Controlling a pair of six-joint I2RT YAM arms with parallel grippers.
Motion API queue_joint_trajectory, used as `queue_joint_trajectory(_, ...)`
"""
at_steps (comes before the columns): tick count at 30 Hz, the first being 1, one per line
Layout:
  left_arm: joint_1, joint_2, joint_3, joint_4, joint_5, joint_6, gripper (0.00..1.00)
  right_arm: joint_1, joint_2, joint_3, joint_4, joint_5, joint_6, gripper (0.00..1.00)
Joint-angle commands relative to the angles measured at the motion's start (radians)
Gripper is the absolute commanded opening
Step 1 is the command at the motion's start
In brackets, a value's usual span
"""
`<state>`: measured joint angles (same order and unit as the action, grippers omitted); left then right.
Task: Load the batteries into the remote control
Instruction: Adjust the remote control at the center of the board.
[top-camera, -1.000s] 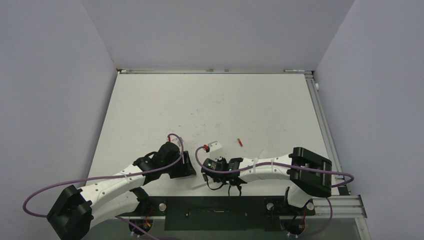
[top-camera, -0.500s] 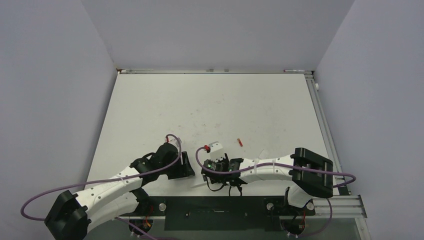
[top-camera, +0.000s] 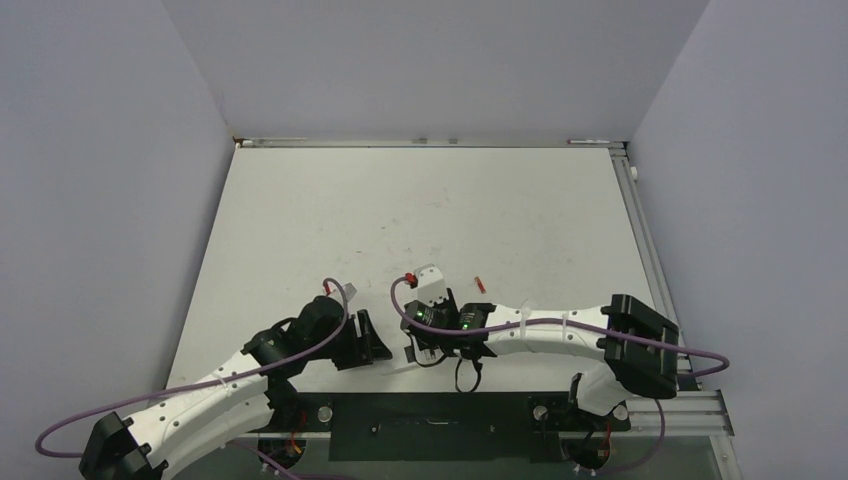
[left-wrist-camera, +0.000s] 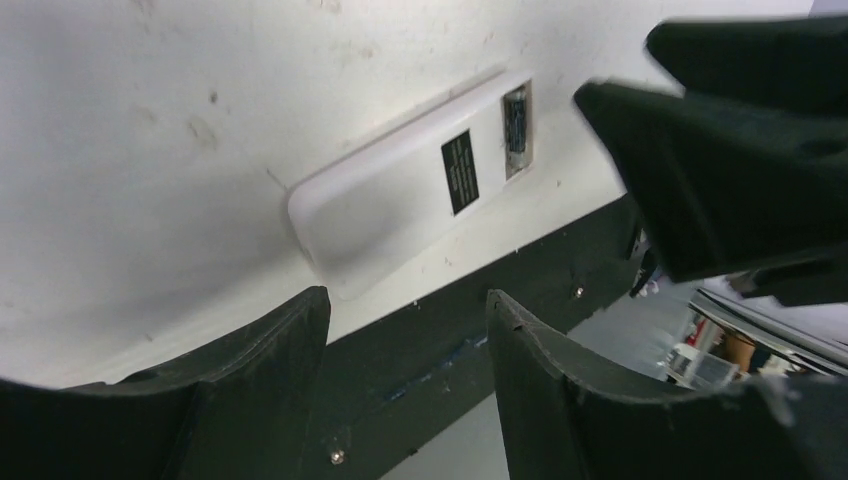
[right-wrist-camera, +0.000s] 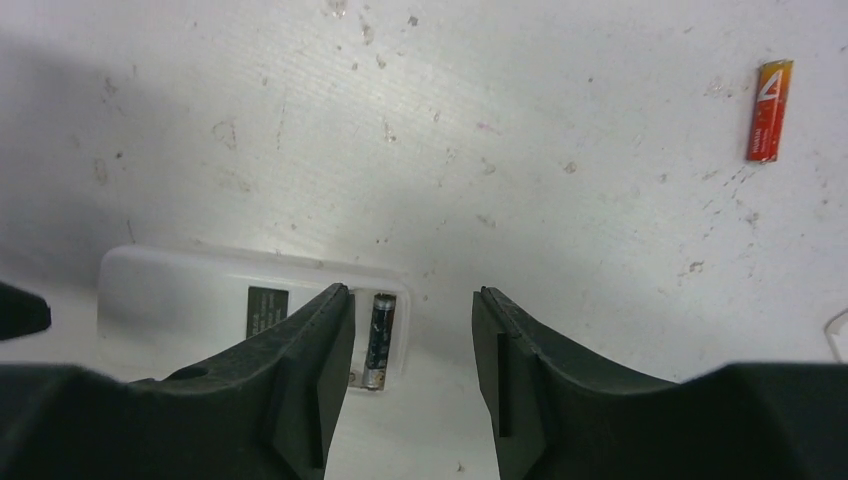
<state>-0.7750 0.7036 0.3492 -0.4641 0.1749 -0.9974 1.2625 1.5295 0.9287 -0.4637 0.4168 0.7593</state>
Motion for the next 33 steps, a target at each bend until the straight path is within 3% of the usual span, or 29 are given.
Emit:
queue_joint_trajectory(1,-0.043,-0.053,-0.056,0.062,0.080,-0.144,0.55,-0.049,-0.009,0.065,0.021,0.019,-0.083,0.46)
queue_joint_trajectory(6,-0.165,-0.071,-0.098,0.167,0.038,-0.268,0.55,-0.101,0.004,0.062,0.066,-0.024,-0.125,0.42)
queue_joint_trajectory(12,-0.278,0.051,-0.101,0.296,-0.051,-0.341,0.55,-0.160,0.038,0.060,0.113,-0.089,-0.165,0.40)
queue_joint_trajectory(16,-0.288,0.151,-0.098,0.362,-0.073,-0.334,0.54,-0.188,0.052,0.045,0.146,-0.146,-0.188,0.36)
queue_joint_trajectory(19,-0.288,0.209,-0.083,0.373,-0.098,-0.320,0.54,-0.212,0.063,0.027,0.168,-0.203,-0.201,0.27)
queue_joint_trajectory(27,-0.287,0.244,-0.094,0.409,-0.179,-0.317,0.53,-0.214,0.089,-0.033,0.208,-0.279,-0.215,0.09)
queue_joint_trajectory(33,-0.277,0.249,-0.069,0.348,-0.253,-0.276,0.52,-0.184,0.081,-0.085,0.235,-0.308,-0.193,0.09)
